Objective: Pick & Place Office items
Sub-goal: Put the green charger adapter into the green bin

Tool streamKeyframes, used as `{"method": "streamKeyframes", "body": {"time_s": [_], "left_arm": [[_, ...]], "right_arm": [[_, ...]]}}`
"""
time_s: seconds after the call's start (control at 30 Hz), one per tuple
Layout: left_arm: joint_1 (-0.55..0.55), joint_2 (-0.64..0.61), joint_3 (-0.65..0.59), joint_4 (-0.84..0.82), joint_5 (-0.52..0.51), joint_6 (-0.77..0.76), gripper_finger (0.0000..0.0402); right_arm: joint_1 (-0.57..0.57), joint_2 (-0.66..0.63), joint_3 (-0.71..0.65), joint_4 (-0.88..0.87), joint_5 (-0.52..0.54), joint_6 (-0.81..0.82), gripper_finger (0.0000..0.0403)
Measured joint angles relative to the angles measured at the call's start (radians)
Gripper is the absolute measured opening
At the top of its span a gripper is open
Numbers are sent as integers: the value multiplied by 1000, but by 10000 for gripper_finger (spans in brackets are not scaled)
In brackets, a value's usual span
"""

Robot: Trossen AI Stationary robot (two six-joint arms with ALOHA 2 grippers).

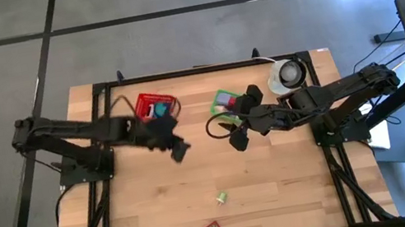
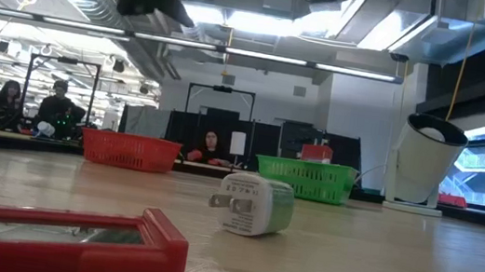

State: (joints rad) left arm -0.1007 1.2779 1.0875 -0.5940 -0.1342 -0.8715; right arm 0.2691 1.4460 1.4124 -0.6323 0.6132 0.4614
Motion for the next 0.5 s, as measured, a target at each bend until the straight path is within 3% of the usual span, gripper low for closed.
{"method": "streamKeyframes", "body": {"time_s": [0.33,0.43,0.5], "left_arm": [[-335,76,0,9,-263,-378,201],[-408,121,0,65,-308,-414,203],[-446,154,0,105,-338,-418,205]], "right_arm": [[-7,6,0,12,-33,-54,277],[-7,15,0,16,-106,-80,277],[-7,29,0,12,-194,-206,277]]}}
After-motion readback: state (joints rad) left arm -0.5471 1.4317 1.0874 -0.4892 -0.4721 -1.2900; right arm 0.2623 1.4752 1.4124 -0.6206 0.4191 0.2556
